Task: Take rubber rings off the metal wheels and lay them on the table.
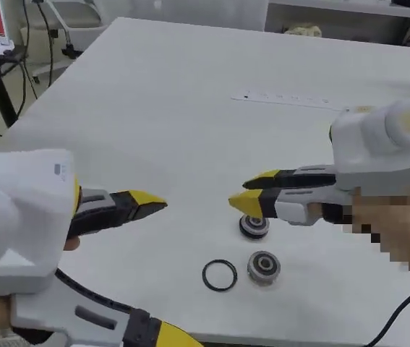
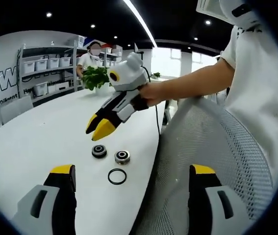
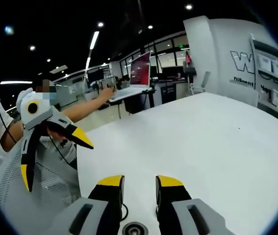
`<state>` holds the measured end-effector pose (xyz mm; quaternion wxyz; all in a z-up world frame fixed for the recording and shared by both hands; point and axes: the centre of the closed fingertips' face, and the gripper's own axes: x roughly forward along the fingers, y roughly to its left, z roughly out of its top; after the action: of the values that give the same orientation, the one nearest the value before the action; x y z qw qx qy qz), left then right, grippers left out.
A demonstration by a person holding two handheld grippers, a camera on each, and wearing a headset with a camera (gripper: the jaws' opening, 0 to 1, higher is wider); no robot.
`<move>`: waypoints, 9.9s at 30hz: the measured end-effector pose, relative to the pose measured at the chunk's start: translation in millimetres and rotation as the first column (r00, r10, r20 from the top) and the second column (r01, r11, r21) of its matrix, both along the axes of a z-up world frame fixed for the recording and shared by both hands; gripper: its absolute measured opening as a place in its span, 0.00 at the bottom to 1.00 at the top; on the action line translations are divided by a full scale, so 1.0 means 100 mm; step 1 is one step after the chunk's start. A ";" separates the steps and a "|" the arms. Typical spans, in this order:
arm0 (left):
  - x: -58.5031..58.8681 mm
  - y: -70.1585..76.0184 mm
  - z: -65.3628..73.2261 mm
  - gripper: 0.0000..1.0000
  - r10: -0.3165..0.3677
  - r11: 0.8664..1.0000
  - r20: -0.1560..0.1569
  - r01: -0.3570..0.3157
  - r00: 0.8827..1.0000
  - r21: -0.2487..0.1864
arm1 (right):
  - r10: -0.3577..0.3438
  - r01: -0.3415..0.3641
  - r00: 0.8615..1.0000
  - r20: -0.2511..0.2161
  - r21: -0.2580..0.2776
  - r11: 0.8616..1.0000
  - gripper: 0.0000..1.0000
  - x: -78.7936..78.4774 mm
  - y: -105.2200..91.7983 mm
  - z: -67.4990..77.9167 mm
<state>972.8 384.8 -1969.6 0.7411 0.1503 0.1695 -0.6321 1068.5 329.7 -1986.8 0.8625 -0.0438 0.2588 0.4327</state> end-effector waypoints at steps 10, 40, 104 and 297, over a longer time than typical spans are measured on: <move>0.29 0.08 0.31 0.97 -0.034 0.998 0.039 0.036 0.999 -0.047 | -0.027 0.028 0.999 0.043 -0.037 0.999 0.29 0.10 -0.08 0.12; 1.13 -0.82 0.49 0.83 -0.090 0.994 0.122 0.098 0.988 -0.057 | 0.057 -0.057 0.998 0.003 -0.045 0.997 0.29 0.28 -0.52 -0.39; 1.11 -1.15 -0.89 0.07 0.008 0.998 0.041 -0.011 0.999 0.069 | 0.145 -0.150 0.989 -0.038 -0.217 0.965 0.00 0.04 -0.65 -0.95; 0.11 0.01 -0.27 0.91 0.148 0.989 -0.039 -0.146 0.988 0.033 | 0.194 -0.213 0.888 -0.416 0.000 0.977 0.00 -0.55 0.03 -0.82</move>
<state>983.4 386.0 -1996.8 0.7796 0.1354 0.2049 -0.5761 1013.4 332.3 -2069.2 0.7367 0.0025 0.4394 0.5140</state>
